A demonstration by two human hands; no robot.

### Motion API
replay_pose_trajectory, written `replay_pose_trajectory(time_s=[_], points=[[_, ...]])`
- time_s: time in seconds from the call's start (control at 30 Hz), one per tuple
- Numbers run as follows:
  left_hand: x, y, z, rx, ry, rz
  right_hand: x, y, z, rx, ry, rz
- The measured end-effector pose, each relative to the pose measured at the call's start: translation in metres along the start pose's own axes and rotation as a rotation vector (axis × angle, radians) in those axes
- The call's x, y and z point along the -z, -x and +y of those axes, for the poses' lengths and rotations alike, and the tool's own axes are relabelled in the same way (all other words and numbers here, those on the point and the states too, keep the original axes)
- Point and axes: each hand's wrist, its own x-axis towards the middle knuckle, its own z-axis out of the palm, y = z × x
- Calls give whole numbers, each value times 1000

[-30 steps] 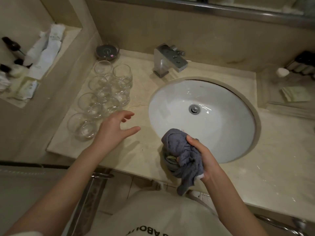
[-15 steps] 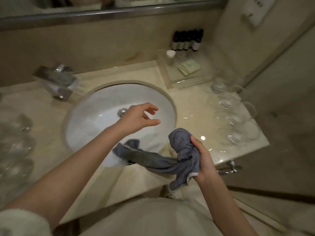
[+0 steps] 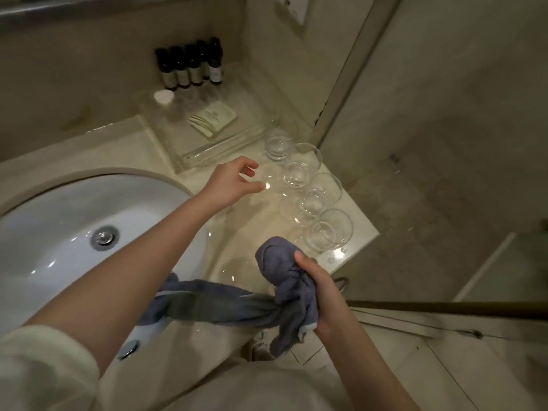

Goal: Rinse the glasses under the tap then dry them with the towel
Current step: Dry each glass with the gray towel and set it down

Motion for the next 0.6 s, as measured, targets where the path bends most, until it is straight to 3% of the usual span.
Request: replay_pose_trajectory(time_s=[0.3,0.6], points=[[1,-81,15,-36,-22,103,6,-27,-18,-24,66,-55],[-6,-127,25,-76,-213,-39,4,-42,-24,-36,14,-49]])
